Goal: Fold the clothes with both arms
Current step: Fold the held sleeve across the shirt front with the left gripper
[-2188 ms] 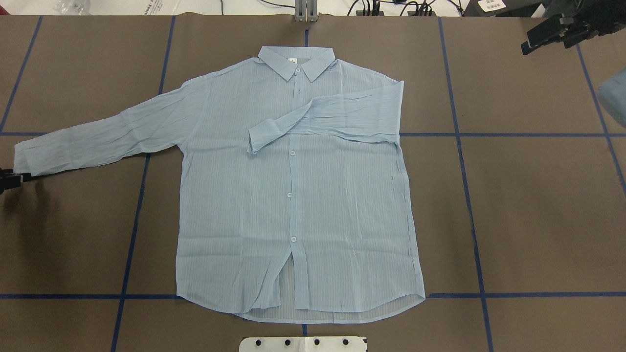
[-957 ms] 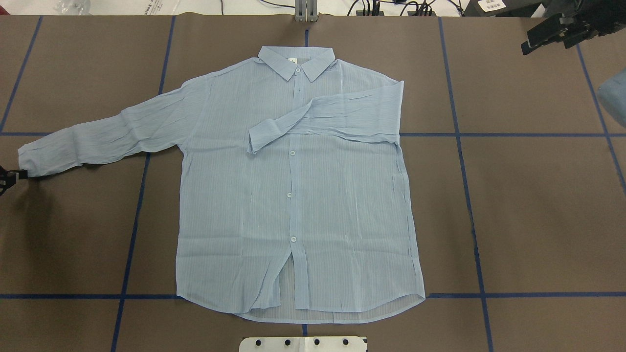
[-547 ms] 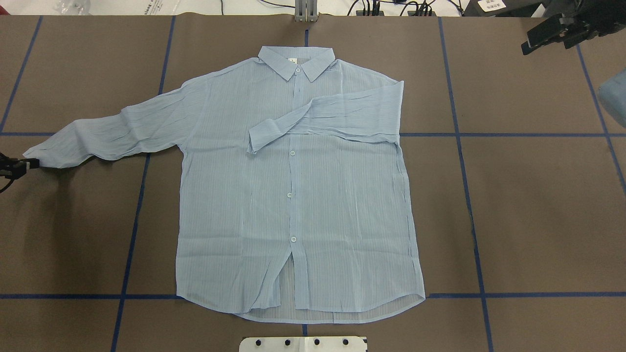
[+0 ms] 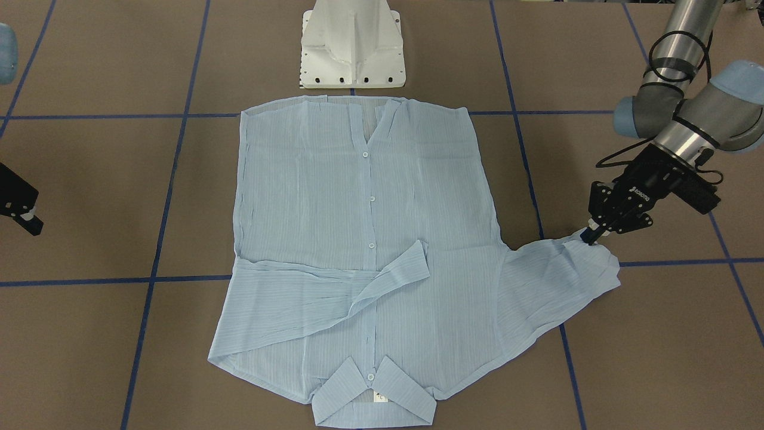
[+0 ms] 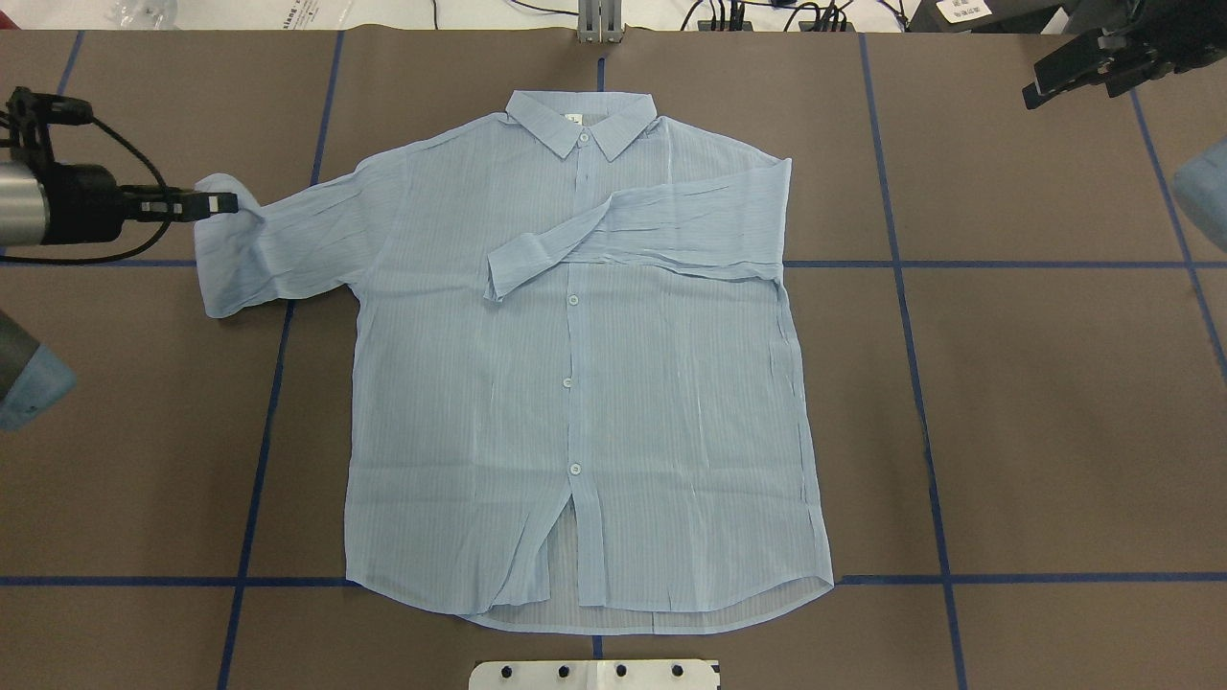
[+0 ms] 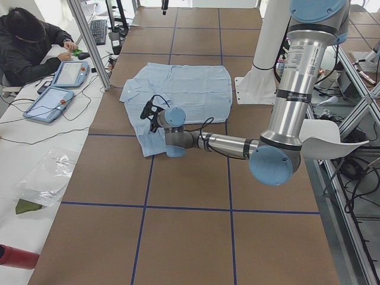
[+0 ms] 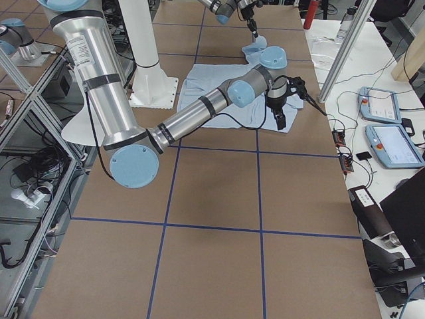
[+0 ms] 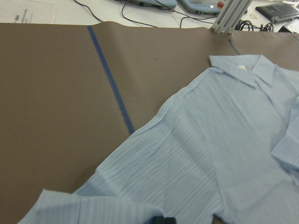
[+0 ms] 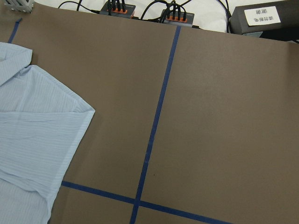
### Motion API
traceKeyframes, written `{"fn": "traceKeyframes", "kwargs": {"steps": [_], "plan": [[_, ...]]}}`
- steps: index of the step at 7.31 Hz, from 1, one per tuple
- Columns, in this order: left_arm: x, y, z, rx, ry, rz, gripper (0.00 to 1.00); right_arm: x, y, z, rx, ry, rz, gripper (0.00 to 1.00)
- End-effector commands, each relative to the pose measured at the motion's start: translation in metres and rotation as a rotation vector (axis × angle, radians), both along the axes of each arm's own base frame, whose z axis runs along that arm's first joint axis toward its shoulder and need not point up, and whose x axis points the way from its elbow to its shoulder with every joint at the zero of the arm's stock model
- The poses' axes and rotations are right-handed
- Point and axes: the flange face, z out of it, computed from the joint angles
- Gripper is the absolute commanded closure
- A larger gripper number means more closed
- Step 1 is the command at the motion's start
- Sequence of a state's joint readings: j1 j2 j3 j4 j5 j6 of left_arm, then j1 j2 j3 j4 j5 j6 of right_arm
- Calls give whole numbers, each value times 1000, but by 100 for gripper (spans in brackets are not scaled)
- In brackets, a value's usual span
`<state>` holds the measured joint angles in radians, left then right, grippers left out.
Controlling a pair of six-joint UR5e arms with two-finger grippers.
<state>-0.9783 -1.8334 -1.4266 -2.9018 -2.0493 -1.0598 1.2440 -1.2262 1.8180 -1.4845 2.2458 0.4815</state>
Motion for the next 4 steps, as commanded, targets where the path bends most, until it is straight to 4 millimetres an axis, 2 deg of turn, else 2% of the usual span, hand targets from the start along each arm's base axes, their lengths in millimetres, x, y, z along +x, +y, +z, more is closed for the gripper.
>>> {"fn": "traceKeyframes", "kwargs": {"steps": [1,3,4], "plan": [[72,-27,-103,-38,52,52,100,-1,0,1,-1,0,0,0],[161,-4,-193,37,117,27,100,-1,0,0,-6,-2,3,0],[183,5,-221,48,130,39,100,-1,0,1,-7,0,4,0]]}}
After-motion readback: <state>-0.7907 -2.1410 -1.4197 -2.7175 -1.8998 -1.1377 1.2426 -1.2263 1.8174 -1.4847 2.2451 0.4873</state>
